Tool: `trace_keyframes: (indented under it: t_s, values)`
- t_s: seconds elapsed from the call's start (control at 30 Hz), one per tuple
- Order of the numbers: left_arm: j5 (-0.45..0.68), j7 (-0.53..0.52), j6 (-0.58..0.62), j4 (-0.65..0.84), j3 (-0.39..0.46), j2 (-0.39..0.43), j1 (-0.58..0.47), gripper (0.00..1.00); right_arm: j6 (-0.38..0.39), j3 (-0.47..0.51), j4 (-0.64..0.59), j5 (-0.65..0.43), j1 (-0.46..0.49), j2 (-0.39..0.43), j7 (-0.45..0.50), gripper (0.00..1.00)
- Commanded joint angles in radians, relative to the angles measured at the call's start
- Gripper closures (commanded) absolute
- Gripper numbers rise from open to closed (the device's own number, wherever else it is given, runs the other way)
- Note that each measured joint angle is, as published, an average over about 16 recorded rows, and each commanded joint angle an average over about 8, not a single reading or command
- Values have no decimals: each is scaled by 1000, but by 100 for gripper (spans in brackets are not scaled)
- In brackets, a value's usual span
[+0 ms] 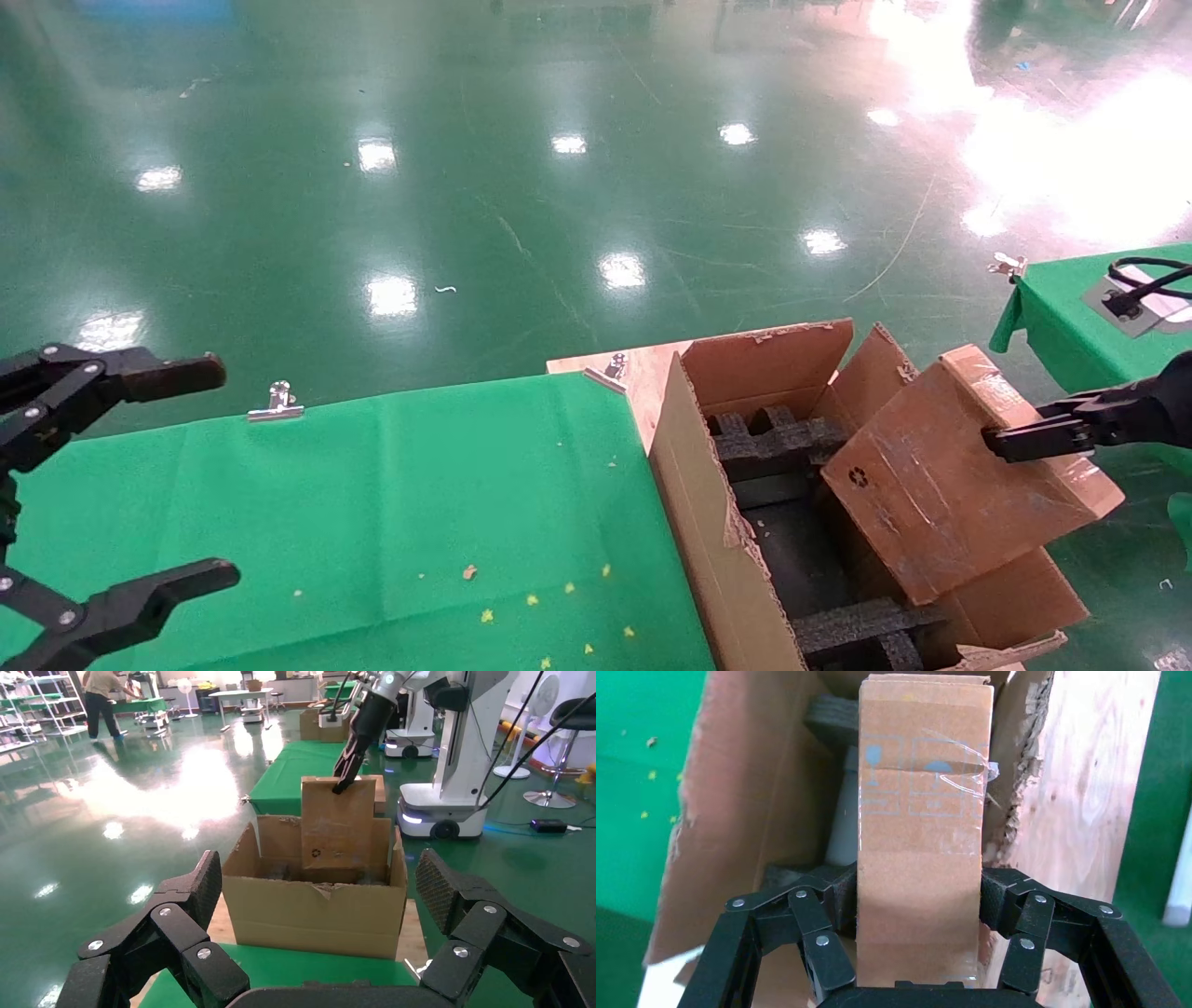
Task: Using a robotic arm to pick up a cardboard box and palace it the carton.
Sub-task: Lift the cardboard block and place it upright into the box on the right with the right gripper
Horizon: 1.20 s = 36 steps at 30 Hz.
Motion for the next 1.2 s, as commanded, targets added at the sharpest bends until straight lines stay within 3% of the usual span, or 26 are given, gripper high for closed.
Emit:
trace_keyframes:
  t_s: [0.03, 0.3, 0.8, 1.2]
  values:
    - [0, 0, 0, 0, 0, 0, 0, 0, 5, -1, 0, 0, -6, -7, 6, 100]
    - [0, 0, 0, 0, 0, 0, 0, 0, 148, -18, 49, -8, -73, -70, 165, 100]
    - [0, 0, 0, 0, 0, 0, 0, 0, 353, -104, 250, -165, -82, -96, 428, 100]
    - [0, 0, 0, 0, 0, 0, 0, 0, 541, -150, 372, -241, -164, -122, 558, 100]
